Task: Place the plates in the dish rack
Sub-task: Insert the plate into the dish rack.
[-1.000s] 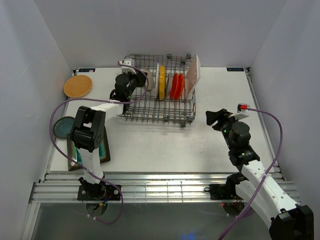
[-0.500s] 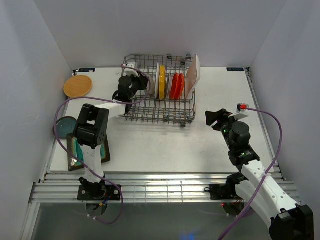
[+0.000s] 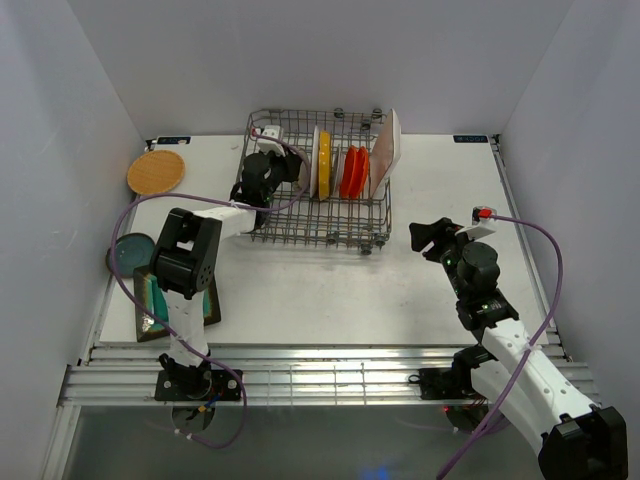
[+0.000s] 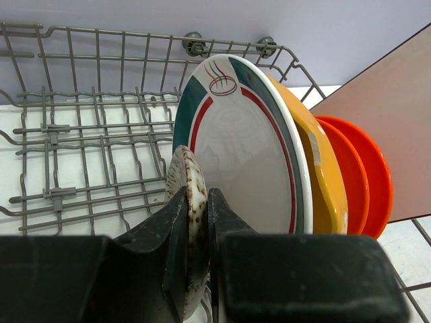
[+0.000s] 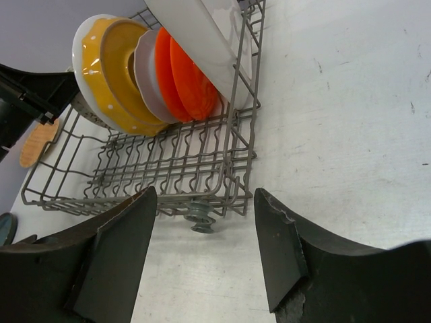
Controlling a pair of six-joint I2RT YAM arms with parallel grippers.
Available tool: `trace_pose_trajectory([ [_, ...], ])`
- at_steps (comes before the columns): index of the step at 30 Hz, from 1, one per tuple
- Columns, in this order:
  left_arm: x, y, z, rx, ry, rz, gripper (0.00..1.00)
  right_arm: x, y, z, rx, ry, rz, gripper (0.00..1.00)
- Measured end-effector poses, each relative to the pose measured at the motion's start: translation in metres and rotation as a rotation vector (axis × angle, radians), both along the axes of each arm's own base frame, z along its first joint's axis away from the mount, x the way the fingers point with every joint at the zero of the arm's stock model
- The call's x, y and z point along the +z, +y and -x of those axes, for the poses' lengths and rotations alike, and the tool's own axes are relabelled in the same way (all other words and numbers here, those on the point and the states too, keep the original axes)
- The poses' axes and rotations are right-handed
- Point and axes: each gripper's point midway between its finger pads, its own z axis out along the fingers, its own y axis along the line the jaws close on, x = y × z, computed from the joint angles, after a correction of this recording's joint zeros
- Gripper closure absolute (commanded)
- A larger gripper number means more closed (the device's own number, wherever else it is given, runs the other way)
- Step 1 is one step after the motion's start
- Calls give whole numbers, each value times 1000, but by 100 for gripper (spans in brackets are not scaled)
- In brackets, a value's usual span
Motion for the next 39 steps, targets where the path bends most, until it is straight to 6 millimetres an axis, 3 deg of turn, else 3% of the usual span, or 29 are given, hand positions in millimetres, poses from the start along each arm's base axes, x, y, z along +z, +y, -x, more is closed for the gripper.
trace_pose_trajectory([
  [1,0,0,0,0,0,0,79,0,0,0,0,1,0,34],
  [8,0,-1,1,-2,0,-1,73,-2,1,0,6,6,1,34],
  [20,1,-17,7,-14,-4,3,68,-5,2,-1,11,16,4,34],
  [25,4,-34,15,-55,-7,21,47,-5,2,-1,11,15,6,34],
  [39,8,-35,16,-53,-10,33,46,-5,2,-1,12,14,14,34],
])
